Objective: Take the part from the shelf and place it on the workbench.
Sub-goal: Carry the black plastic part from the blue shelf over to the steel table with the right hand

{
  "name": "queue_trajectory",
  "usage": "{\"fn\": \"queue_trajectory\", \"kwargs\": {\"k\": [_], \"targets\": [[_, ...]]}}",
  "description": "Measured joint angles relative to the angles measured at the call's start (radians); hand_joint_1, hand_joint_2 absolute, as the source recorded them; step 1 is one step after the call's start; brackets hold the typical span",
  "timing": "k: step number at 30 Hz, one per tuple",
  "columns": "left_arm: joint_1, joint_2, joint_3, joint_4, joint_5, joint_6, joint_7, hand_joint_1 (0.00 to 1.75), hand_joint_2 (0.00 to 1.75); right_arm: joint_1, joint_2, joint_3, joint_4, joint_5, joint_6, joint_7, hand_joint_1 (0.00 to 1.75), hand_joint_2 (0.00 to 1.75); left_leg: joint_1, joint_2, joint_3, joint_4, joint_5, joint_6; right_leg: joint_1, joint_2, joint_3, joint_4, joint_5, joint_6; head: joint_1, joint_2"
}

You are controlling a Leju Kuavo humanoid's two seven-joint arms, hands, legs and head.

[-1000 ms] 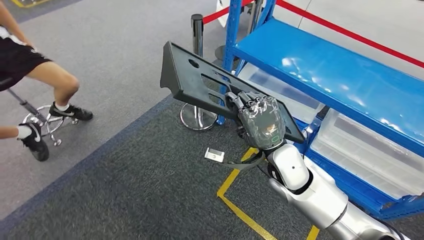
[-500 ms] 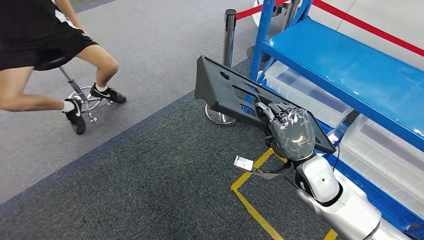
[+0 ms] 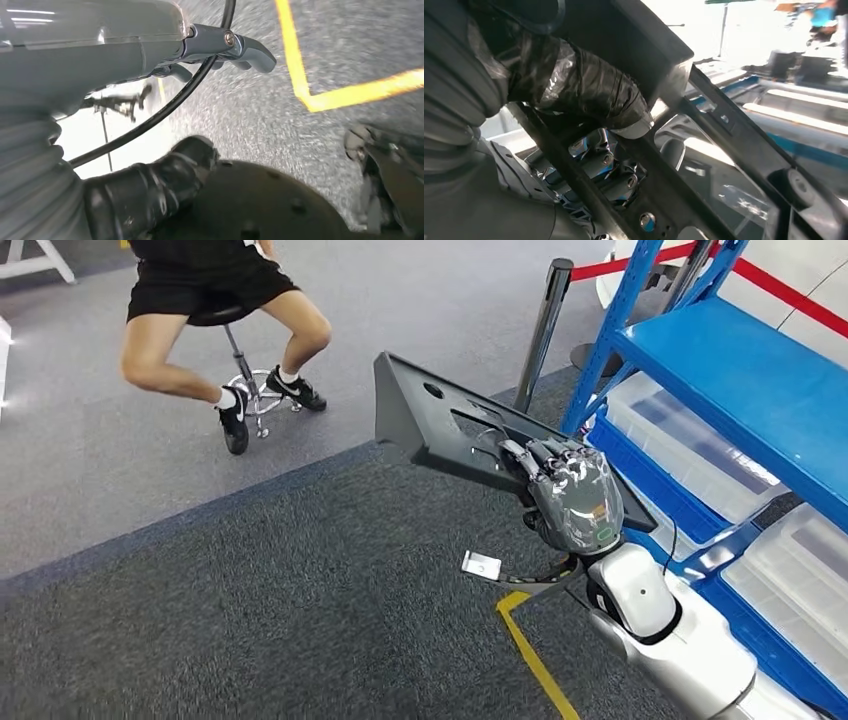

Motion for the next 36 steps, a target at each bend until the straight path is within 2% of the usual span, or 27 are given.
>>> {"fn": "queue_trajectory", "kwargs": {"k": [1,2,3,4,5,6,8,10,12,13,14,16,17,18,19,20,22,24,25,27,28,29,31,33,34,35,36], "targets": [[-0.001,0.000,0.001,0.000,0.002,0.001,0.000,0.00,1.75,-0.002,0.007,0.004,0.002,0.002,0.005,0.000,1.75,1.75,0.001,-0.011,-0.017,0.001,0.014,0.003,0.000,0.029,-0.015,0.062,-0.050,0.002,0.000,0.000],[-0.002,0.000,0.001,0.000,0.004,0.001,0.000,0.00,1.75,-0.003,0.012,0.008,0.004,0.003,0.008,0.000,1.75,1.75,0.001,-0.024,-0.034,0.003,0.028,0.004,0.000,0.043,-0.026,0.125,-0.085,0.003,0.001,0.000],[-0.001,0.000,0.001,0.000,0.004,0.001,0.000,0.00,1.75,-0.004,0.016,0.013,0.007,0.003,0.009,0.000,1.75,1.75,0.001,-0.038,-0.053,0.006,0.040,0.004,0.000,0.048,-0.026,0.168,-0.096,0.004,0.001,0.000],[-0.001,0.000,0.002,0.000,0.005,0.001,0.000,0.00,1.75,-0.005,0.020,0.017,0.010,0.004,0.010,0.000,1.75,1.75,0.001,-0.054,-0.073,0.012,0.053,0.002,0.000,0.051,-0.011,0.181,-0.087,0.004,0.001,0.000],[-0.001,0.000,0.002,0.000,0.007,0.001,0.000,0.00,1.75,-0.008,0.025,0.021,0.012,0.005,0.011,0.000,1.75,1.75,0.001,-0.070,-0.091,0.017,0.064,0.000,0.000,0.054,0.018,0.160,-0.064,0.002,0.001,0.000],[-0.001,-0.001,0.005,0.000,0.011,0.001,-0.001,0.00,1.75,-0.014,0.034,0.026,0.015,0.008,0.014,0.000,1.75,1.75,0.001,-0.085,-0.109,0.024,0.075,-0.003,-0.002,0.066,0.065,0.104,-0.040,-0.001,0.001,0.000],[-0.001,-0.001,0.013,0.000,0.021,-0.004,-0.002,0.00,1.75,-0.038,0.069,0.038,0.029,0.022,0.026,0.004,1.75,1.75,0.001,-0.109,-0.139,0.035,0.095,-0.014,-0.002,0.111,0.154,-0.028,-0.036,-0.009,0.000,0.000],[-0.001,-0.001,0.018,0.001,0.022,-0.013,0.000,0.00,1.75,-0.065,0.113,0.057,0.050,0.037,0.037,0.015,1.75,1.75,0.002,-0.128,-0.155,0.036,0.117,-0.028,0.001,0.134,0.187,-0.095,-0.050,-0.015,-0.001,0.000],[0.001,-0.001,0.018,0.002,0.019,-0.019,-0.002,0.00,1.75,-0.086,0.150,0.074,0.067,0.042,0.041,0.030,1.75,1.75,0.004,-0.138,-0.166,0.034,0.131,-0.042,0.002,0.109,0.177,-0.102,-0.037,-0.024,0.000,0.000],[0.002,-0.001,0.019,0.002,0.018,-0.018,-0.009,0.00,1.75,-0.095,0.163,0.081,0.072,0.043,0.041,0.038,1.75,1.75,0.004,-0.122,-0.176,0.045,0.117,-0.047,0.001,0.092,0.170,-0.104,-0.028,-0.033,-0.001,0.000],[0.002,-0.001,0.019,0.002,0.018,-0.017,-0.018,0.00,1.75,-0.100,0.171,0.086,0.076,0.043,0.041,0.047,1.75,1.75,0.006,-0.097,-0.189,0.073,0.084,-0.052,0.000,0.075,0.163,-0.107,-0.018,-0.041,-0.002,0.000],[0.002,0.000,0.020,0.002,0.020,-0.014,-0.035,0.00,1.75,-0.106,0.176,0.090,0.083,0.043,0.039,0.059,1.75,1.75,0.013,-0.045,-0.225,0.181,-0.011,-0.064,0.003,0.040,0.145,-0.109,0.000,-0.050,-0.004,0.000],[0.002,0.001,0.021,0.002,0.020,-0.013,-0.040,0.00,1.75,-0.106,0.176,0.091,0.087,0.043,0.038,0.063,1.75,1.75,0.019,-0.035,-0.243,0.248,-0.047,-0.071,0.004,0.023,0.135,-0.109,0.008,-0.050,-0.004,0.000],[0.003,0.002,0.022,0.002,0.021,-0.013,-0.043,0.00,1.75,-0.106,0.176,0.092,0.092,0.043,0.037,0.065,1.75,1.75,0.025,-0.030,-0.253,0.302,-0.061,-0.078,0.005,0.005,0.124,-0.108,0.015,-0.047,-0.004,0.000],[0.004,0.003,0.023,0.002,0.021,-0.013,-0.045,0.00,1.75,-0.106,0.176,0.092,0.096,0.043,0.037,0.066,1.75,1.75,0.031,-0.026,-0.249,0.332,-0.056,-0.085,0.005,-0.012,0.113,-0.107,0.023,-0.044,-0.004,0.000],[0.005,0.004,0.024,0.002,0.022,-0.013,-0.047,0.00,1.75,-0.107,0.176,0.093,0.100,0.043,0.036,0.067,1.75,1.75,0.037,-0.021,-0.223,0.320,-0.037,-0.090,0.004,-0.028,0.103,-0.106,0.029,-0.040,-0.004,0.000],[0.005,0.006,0.025,0.002,0.022,-0.013,-0.047,0.00,1.75,-0.107,0.177,0.096,0.105,0.043,0.035,0.067,1.75,1.75,0.043,0.016,-0.117,0.195,-0.015,-0.098,0.004,-0.055,0.088,-0.100,0.038,-0.030,-0.005,0.000],[0.006,0.008,0.026,0.002,0.025,-0.013,-0.046,0.00,1.75,-0.109,0.178,0.098,0.109,0.043,0.034,0.068,1.75,1.75,0.035,0.052,-0.037,0.079,-0.026,-0.091,0.005,-0.077,0.080,-0.092,0.042,-0.019,-0.003,0.000],[0.006,0.009,0.027,0.002,0.027,-0.013,-0.045,0.00,1.75,-0.110,0.180,0.099,0.110,0.043,0.034,0.069,1.75,1.75,0.028,0.056,-0.027,0.054,-0.036,-0.082,0.005,-0.088,0.079,-0.090,0.045,-0.012,-0.003,0.000],[0.007,0.010,0.030,0.002,0.030,-0.012,-0.044,0.00,1.75,-0.112,0.187,0.100,0.114,0.043,0.033,0.071,1.75,1.75,0.023,0.035,-0.034,0.042,-0.031,-0.057,0.001,-0.104,0.080,-0.090,0.048,0.003,-0.002,0.000],[0.007,0.010,0.031,0.002,0.031,-0.010,-0.045,0.00,1.75,-0.114,0.191,0.101,0.116,0.043,0.033,0.072,1.75,1.75,0.022,0.024,-0.035,0.037,-0.026,-0.044,-0.003,-0.090,0.078,-0.082,0.041,0.010,-0.002,0.000],[0.007,0.009,0.033,0.002,0.031,-0.008,-0.047,0.00,1.75,-0.115,0.194,0.102,0.118,0.043,0.033,0.072,1.75,1.75,0.023,0.014,-0.035,0.032,-0.020,-0.033,-0.006,-0.061,0.070,-0.060,0.021,0.013,-0.002,0.000],[0.004,0.009,0.037,0.003,0.032,-0.006,-0.053,0.00,1.75,-0.118,0.195,0.105,0.123,0.043,0.032,0.071,1.75,1.75,0.021,-0.007,-0.040,0.029,-0.008,-0.017,-0.009,0.015,0.026,0.049,-0.050,0.013,-0.001,0.000],[0.003,0.009,0.040,0.004,0.032,-0.004,-0.056,0.00,1.75,-0.117,0.195,0.108,0.129,0.042,0.032,0.071,1.75,1.75,0.015,-0.034,-0.051,0.032,-0.001,-0.010,-0.003,0.046,-0.024,0.170,-0.104,0.008,-0.001,0.000],[0.004,0.009,0.041,0.004,0.031,-0.003,-0.057,0.00,1.75,-0.116,0.195,0.110,0.133,0.041,0.032,0.072,1.75,1.75,0.011,-0.050,-0.056,0.035,0.001,-0.008,0.001,0.050,-0.030,0.189,-0.104,0.004,-0.001,0.000],[0.004,0.009,0.041,0.004,0.029,0.000,-0.059,0.00,1.75,-0.116,0.195,0.112,0.135,0.040,0.031,0.072,1.75,1.75,0.008,-0.067,-0.059,0.039,0.002,-0.008,0.005,0.054,-0.016,0.167,-0.083,-0.003,-0.001,0.000],[0.005,0.009,0.041,0.004,0.025,0.003,-0.061,0.00,1.75,-0.116,0.195,0.113,0.137,0.038,0.031,0.072,1.75,1.75,0.006,-0.082,-0.061,0.044,0.003,-0.008,0.009,0.061,0.015,0.111,-0.051,-0.011,-0.001,0.000]]}}
